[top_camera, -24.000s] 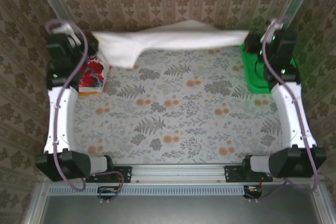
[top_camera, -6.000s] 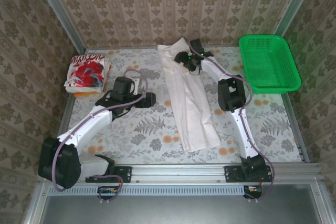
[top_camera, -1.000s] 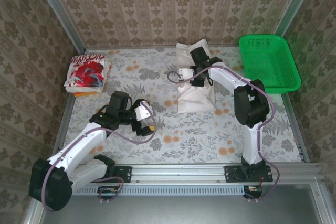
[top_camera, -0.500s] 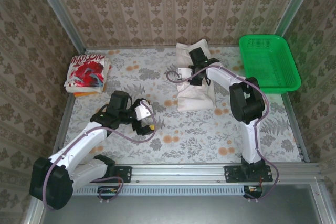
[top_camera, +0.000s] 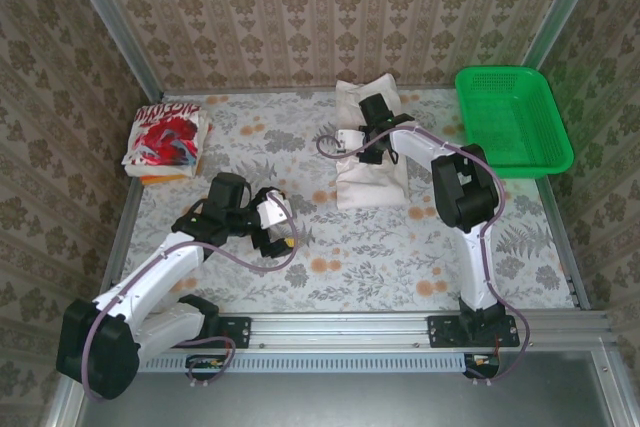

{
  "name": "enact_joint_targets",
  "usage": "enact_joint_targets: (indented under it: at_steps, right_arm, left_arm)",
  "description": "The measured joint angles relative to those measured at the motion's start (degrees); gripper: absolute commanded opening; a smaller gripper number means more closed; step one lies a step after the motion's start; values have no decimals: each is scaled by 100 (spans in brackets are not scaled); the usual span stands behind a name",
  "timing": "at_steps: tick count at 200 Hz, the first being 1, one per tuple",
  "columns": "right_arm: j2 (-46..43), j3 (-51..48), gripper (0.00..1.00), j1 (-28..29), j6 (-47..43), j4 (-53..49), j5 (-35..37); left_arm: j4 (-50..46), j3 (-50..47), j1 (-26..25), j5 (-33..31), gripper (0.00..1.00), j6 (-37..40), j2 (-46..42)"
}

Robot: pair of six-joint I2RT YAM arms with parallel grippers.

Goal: Fold and stack the t-shirts

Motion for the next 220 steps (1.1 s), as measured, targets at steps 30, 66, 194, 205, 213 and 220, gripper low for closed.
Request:
enact_joint_targets:
  at_steps: [30, 66, 194, 205, 213, 220]
  right_arm:
    - [74, 37, 5, -22, 61, 11, 2]
    - [68, 11, 5, -44, 131, 70, 2]
    - [-470, -452, 11, -208, 251, 348, 28]
    - [-468, -452, 27, -208, 262, 348, 31]
    - [-466, -452, 40, -208, 282, 350, 39]
    - [-466, -452, 52, -208, 313, 367, 52]
  left_arm:
    - [35, 0, 0, 0, 100, -20, 0]
    - [63, 0, 0, 0, 100, -28, 17]
    - [254, 2, -2, 238, 100, -31, 380]
    - [254, 2, -2, 236, 100, -31, 380]
    - [254, 2, -2, 236, 100, -31, 380]
    - [254, 2, -2, 236, 100, -33, 380]
